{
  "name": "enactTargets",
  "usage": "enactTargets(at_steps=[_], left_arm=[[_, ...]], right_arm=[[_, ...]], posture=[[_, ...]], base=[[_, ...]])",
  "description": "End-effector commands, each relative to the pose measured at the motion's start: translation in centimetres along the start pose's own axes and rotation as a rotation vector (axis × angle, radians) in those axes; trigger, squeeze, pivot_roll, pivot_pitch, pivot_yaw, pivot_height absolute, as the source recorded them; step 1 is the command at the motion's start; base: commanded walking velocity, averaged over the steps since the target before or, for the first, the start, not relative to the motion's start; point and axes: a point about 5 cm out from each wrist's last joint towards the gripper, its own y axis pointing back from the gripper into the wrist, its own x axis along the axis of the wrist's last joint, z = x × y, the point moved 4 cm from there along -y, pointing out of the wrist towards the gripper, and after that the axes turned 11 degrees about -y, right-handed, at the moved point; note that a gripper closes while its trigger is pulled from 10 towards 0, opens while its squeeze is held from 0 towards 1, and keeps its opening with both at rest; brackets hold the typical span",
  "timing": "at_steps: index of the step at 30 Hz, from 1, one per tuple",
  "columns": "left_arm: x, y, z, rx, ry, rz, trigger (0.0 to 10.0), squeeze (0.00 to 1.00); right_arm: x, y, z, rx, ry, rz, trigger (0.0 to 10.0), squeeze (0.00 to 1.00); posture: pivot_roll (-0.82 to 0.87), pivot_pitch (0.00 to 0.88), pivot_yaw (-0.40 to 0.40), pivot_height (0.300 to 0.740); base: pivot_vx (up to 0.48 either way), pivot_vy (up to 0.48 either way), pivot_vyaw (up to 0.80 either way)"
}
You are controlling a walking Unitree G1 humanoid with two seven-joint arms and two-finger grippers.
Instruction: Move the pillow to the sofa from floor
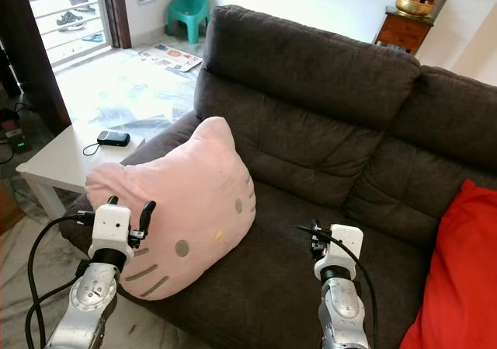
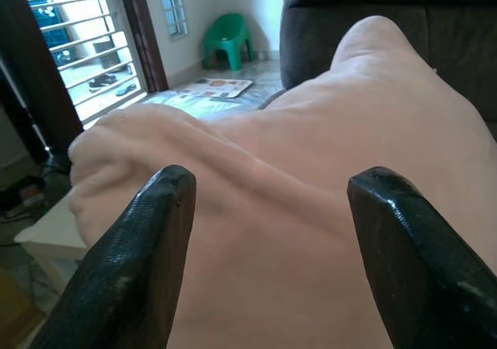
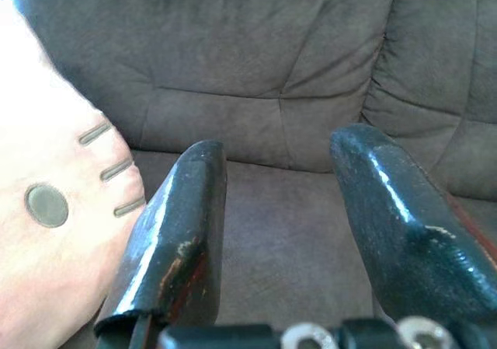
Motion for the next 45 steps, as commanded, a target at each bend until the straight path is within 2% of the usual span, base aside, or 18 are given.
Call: enactTargets(at_steps=[1,4,9,16,28,45], left_arm=[[0.3,-0.4,0.4,-0.012,-0.005,0.013,10.0,0.00],[0.4,-0.5,0.2,-0.020,-0.012,0.019,10.0,0.00],[0.0,-0.9,-0.4,-0.027,-0.022,0.013,10.0,0.00],[-0.4,-1.2,-0.4,-0.043,-0.034,0.005,10.0,0.00],[-0.8,-1.1,0.7,-0.074,-0.006,-0.001,10.0,0.00],[-0.4,-1.4,0.8,-0.071,0.009,0.021,10.0,0.00]], right_arm=[[-0.1,-0.1,0.6,-0.042,-0.042,-0.009,10.0,0.00],[-0.2,-0.1,0.2,-0.037,-0.043,-0.007,10.0,0.00],[-0.8,0.0,-1.7,0.003,-0.041,-0.010,10.0,0.00],[-1.4,0.3,-2.5,0.023,-0.060,-0.023,10.0,0.00],[-1.7,0.6,-2.7,0.036,-0.062,-0.030,10.0,0.00],[-0.8,0.1,-2.5,0.034,-0.060,-0.001,10.0,0.00]], posture=[[0.16,0.000,-0.108,0.740],[0.16,0.000,-0.089,0.740],[0.15,0.000,-0.049,0.740],[0.13,0.000,-0.038,0.740],[0.13,0.000,-0.057,0.740],[0.13,0.000,-0.064,0.740]], base=[[0.000,0.000,0.00],[0.000,0.000,0.00],[0.000,0.000,0.00],[0.000,0.000,0.00],[0.000,0.000,0.00],[-0.063,0.000,0.00]])
